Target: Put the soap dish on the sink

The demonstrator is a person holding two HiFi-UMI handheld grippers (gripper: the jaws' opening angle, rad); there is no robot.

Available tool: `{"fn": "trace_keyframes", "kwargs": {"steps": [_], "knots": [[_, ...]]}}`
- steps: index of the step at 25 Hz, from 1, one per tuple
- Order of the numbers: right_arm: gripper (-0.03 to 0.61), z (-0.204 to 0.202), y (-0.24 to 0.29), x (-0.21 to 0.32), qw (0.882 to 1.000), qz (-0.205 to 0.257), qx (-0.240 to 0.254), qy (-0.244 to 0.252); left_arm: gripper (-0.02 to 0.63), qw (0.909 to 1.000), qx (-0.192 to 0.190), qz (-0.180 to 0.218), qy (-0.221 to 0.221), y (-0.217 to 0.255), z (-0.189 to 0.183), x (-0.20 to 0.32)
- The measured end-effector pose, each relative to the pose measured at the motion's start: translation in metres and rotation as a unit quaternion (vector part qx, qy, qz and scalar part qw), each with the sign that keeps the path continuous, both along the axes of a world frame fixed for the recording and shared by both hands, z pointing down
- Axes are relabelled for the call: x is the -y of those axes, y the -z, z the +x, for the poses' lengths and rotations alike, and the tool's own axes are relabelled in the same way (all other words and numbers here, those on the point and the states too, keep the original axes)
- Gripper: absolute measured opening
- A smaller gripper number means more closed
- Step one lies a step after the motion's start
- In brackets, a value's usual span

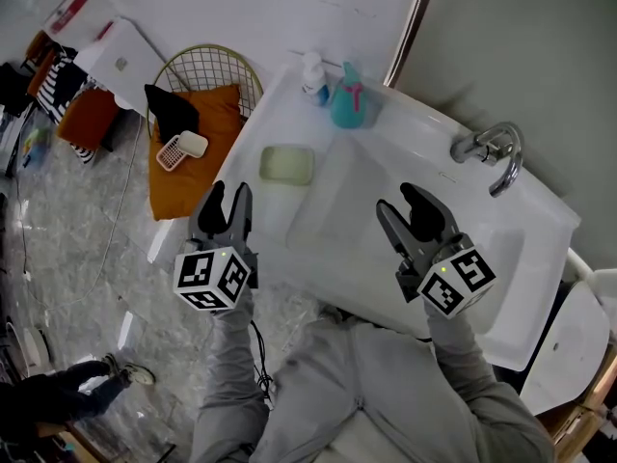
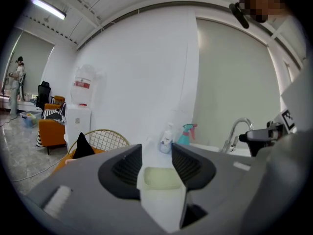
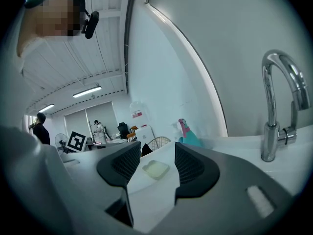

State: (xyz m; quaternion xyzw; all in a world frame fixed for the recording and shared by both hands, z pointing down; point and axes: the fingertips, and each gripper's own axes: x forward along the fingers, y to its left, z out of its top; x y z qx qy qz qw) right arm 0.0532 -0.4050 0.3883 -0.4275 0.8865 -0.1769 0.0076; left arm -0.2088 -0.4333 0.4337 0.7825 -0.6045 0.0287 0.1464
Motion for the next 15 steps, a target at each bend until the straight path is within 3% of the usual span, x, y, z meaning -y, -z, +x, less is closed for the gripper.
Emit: {"fn": "trace_keyframes", "kwargs": {"steps": [15], "knots": [[0.200,-0.008,0.014,-0.009,1.000,0.018,-0.003,-0.006,0.201,0.9983,0.028,0.049,-0.016,0.041,0.015,-0.055]]}}
